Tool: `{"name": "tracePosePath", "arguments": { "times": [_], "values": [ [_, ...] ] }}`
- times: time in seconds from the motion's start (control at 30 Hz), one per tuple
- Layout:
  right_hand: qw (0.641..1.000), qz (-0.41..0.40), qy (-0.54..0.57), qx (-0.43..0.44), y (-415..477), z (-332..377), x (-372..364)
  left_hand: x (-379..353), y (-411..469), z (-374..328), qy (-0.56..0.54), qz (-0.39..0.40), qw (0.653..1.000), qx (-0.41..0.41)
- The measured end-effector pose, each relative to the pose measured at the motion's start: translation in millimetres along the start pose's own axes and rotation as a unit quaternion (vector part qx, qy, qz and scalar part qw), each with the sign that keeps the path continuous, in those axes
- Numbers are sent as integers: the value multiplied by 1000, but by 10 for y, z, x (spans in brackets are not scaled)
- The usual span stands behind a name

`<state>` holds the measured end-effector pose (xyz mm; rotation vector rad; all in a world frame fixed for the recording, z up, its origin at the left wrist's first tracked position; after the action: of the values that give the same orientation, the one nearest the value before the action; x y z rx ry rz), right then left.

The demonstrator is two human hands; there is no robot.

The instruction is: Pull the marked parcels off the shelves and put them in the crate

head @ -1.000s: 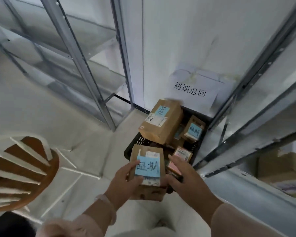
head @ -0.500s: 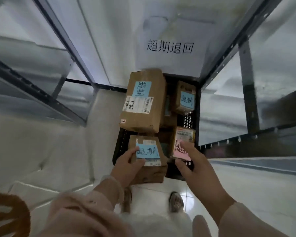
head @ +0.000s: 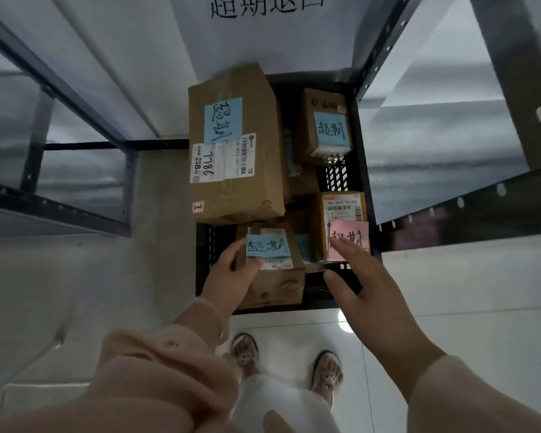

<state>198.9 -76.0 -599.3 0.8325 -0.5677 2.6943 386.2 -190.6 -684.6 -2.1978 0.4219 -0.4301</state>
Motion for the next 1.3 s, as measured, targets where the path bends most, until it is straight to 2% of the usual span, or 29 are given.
{"name": "tracePosePath", "arguments": {
  "times": [0.3, 0.4, 0.5, 0.63, 0.77, 0.87, 0.97, 1.13, 1.3],
  "values": [
    [1000, -11, -14, -13, 7, -336, -148, -109, 369, 116, 47, 4, 998, -50],
    [999, -21, -26, 3, 27, -398, -158, -102, 496, 265, 137, 10, 989, -53],
    [998, -17, -58, 8, 24, -455, -135, -106, 525, 345, 269, 29, 961, -51],
    [992, 7, -127, 19, -54, -403, -74, -132, 330, 231, 366, 26, 923, -114],
    [982, -1, -188, 24, -281, -212, 107, -256, -246, -124, 438, -10, 862, -256],
    [976, -46, -213, 25, -586, -56, 391, -443, -816, -479, 445, -34, 804, -393],
    [968, -98, -232, 11, -981, 46, 763, -681, -1354, -797, 457, -41, 742, -489],
    [945, -178, -274, 3, -1691, 215, 1504, -1239, -2260, -1104, 472, -7, 664, -581],
    [918, -263, -296, -14, -2564, 278, 2335, -1932, -3187, -1325, 473, 24, 604, -641]
  ]
}}
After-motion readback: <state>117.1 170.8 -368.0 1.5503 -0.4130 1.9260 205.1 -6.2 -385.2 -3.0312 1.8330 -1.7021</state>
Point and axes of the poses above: each hand's wrist, its own y-axis towards the middle knuckle, its own x-axis out of the back of the hand, z = x × y, the point moved 1 cm from there along y, towards the middle knuckle, and after that the axes turned 8 degrees about x, right-handed, at the moved point
